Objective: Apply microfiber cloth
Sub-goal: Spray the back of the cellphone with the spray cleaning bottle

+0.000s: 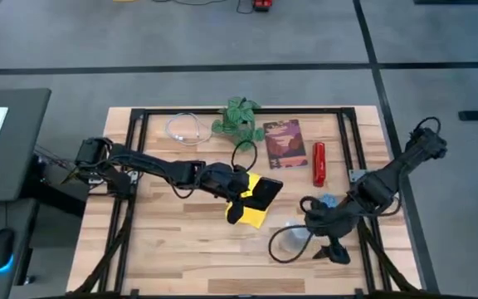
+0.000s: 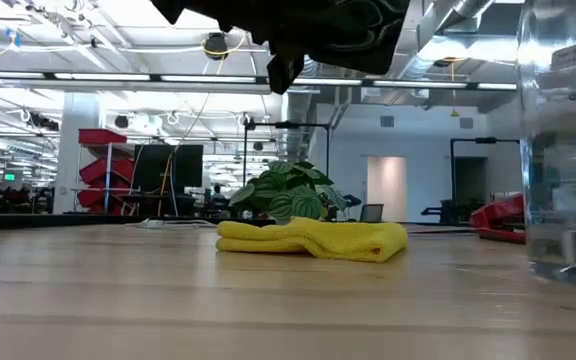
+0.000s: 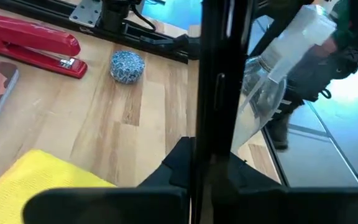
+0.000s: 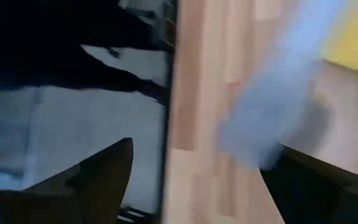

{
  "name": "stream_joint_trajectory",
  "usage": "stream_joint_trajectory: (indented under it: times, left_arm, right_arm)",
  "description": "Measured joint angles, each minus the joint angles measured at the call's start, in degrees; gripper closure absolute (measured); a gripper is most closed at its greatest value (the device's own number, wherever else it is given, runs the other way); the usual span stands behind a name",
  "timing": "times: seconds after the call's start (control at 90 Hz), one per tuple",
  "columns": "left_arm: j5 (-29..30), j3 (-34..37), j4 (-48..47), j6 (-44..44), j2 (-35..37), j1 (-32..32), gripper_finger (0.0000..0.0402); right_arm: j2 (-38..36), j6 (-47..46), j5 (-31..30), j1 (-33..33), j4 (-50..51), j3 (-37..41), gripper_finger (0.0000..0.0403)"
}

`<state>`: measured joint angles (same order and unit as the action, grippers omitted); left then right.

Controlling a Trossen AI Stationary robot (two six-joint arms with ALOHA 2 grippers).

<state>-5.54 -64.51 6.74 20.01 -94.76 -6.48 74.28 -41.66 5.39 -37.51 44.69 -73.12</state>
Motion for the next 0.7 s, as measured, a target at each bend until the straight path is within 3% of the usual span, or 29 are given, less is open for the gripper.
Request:
stream_joint_trajectory:
  times: [0.311, 0.544, 0.7]
  left_arm:
    - [0.09, 0.00, 0.02, -0.72, 0.00, 0.04, 0.0398]
    - [0.09, 0.00, 0.34, -0.74, 0.00, 0.04, 0.0398]
    - [0.09, 0.00, 0.18, -0.76, 0.00, 0.04, 0.0398]
  right_arm:
    - [0.02, -1.97, -0.59, -0.26, -3.47, 0.00, 0.0087]
    - [3.38, -6.58, -6.67, -5.36, 4.60, 1.24, 0.0087]
    - [8.61, -6.89, -7.67, -4.23, 9.92, 1.95, 0.0087]
